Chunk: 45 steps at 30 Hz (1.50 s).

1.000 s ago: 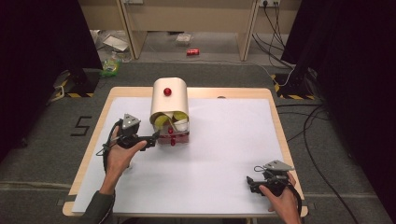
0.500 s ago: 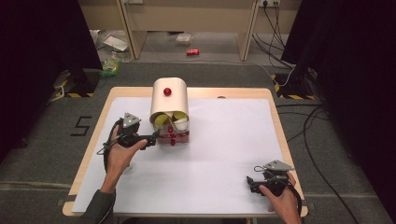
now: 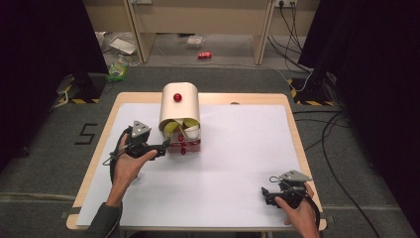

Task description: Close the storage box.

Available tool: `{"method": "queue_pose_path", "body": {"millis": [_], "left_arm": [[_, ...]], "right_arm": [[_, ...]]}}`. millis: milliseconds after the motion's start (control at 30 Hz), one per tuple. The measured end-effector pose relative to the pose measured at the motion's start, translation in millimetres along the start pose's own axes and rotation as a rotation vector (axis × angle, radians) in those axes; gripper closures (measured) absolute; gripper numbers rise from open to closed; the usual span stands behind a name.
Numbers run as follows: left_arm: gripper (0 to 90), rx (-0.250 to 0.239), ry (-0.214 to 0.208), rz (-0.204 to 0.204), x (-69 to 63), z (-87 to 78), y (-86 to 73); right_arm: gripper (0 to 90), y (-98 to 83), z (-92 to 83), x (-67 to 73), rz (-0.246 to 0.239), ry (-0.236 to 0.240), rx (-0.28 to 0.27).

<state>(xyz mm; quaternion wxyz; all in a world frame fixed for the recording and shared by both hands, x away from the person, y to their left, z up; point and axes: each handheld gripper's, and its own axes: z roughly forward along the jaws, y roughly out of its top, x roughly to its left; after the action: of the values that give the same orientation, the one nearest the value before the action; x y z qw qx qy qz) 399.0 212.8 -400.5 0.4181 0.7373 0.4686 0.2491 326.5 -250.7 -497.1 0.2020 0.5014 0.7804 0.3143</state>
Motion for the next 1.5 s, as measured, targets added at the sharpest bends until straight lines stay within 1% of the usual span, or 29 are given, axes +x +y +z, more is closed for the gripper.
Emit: {"method": "queue_pose_path", "body": {"millis": [133,333,633,933,1067,1267,1333,1500], "left_arm": [[16.8,0.005,-0.019,0.005,-3.0,-3.2,-0.4],[16.9,0.003,-0.031,0.003,-2.9,-6.7,-0.3],[16.9,0.005,-0.033,-0.008,0.0,-10.8,-4.1],[16.8,0.0,-0.041,-0.016,2.1,-19.7,-8.0],[16.8,-0.003,-0.043,-0.014,1.8,-23.2,-11.6],[16.8,0.007,-0.052,-0.017,3.2,-24.7,-19.1],[16.8,0.005,-0.051,-0.02,3.6,-25.7,-20.6],[16.8,-0.001,-0.052,-0.013,3.0,-29.9,-21.8]], "right_arm": [[0.4,0.0,0.0,0.0,0.0,0.0,0.0],[0.4,0.0,-0.1,0.1,0.001,0.0,0.001],[0.3,0.0,-0.1,0.0,0.001,0.001,0.001],[0.3,0.0,-0.2,-0.1,0.002,0.002,0.001],[0.4,0.0,-0.2,-0.2,0.002,0.002,0.001],[0.4,0.0,-0.1,-0.2,0.002,0.003,0.001],[0.3,0.1,-0.1,-0.2,0.002,0.003,0.001],[0.4,0.1,-0.1,-0.2,0.001,0.002,0.001]]}}
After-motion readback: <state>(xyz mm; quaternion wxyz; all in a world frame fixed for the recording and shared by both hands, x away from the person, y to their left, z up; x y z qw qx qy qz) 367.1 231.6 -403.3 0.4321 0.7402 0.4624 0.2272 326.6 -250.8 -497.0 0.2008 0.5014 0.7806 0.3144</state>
